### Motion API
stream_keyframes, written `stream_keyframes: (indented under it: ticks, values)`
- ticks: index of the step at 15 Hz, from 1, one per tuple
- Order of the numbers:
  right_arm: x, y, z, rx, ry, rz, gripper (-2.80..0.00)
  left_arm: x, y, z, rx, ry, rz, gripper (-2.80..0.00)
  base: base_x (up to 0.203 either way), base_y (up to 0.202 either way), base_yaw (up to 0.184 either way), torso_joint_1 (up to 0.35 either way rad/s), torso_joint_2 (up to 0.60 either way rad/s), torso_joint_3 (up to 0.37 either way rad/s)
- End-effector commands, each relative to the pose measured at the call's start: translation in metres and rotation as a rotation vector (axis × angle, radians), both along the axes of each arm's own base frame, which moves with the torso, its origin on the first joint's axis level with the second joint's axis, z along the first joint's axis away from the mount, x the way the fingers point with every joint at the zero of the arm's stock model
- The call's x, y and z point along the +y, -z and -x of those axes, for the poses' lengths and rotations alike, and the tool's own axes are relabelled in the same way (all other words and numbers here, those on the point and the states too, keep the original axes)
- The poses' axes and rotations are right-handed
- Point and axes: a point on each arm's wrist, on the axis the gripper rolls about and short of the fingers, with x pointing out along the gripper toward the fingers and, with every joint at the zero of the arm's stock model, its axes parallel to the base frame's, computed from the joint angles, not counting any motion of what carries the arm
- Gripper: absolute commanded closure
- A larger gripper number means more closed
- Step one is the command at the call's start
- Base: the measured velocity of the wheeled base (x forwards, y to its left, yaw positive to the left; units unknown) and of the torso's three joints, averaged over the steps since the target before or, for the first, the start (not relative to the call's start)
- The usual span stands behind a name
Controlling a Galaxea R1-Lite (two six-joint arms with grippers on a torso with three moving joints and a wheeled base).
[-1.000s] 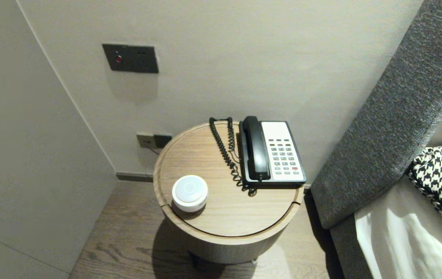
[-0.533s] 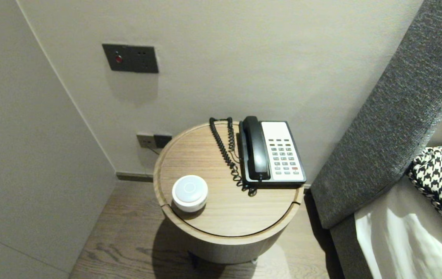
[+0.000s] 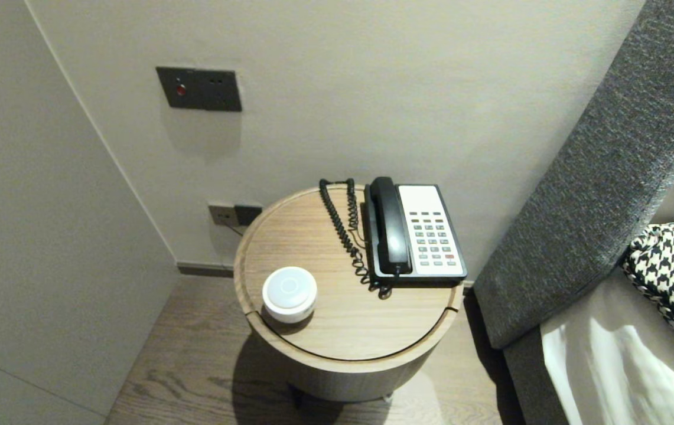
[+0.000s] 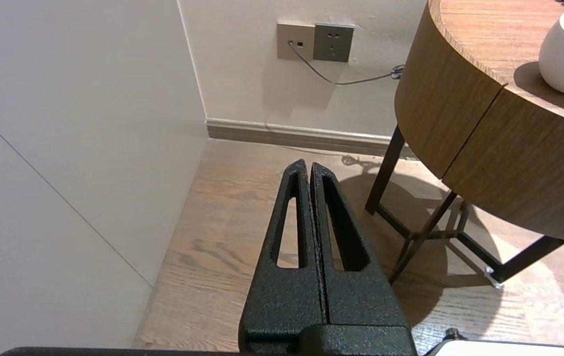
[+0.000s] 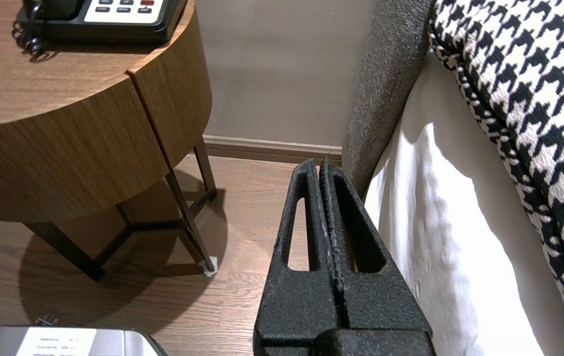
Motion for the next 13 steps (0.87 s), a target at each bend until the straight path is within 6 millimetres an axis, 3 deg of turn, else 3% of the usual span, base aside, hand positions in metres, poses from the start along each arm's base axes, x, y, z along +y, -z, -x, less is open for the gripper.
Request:
stream_keyframes:
  ticks: [1,13]
  values:
    - [0.0000,0.0022,-0.0009,0.005,0.000,-0.001,0.00,0.0000,0.0001,0.0002,-0.002,-0.001,0.000,0.00,0.000,0.000,0.000,0.000,0.00,0.000]
    - [0.0000,0.0018,-0.0008,-0.001,0.003,-0.012,0.00,0.0000,0.0001,0.0002,-0.002,-0.001,0.000,0.00,0.000,0.000,0.000,0.000,0.00,0.000]
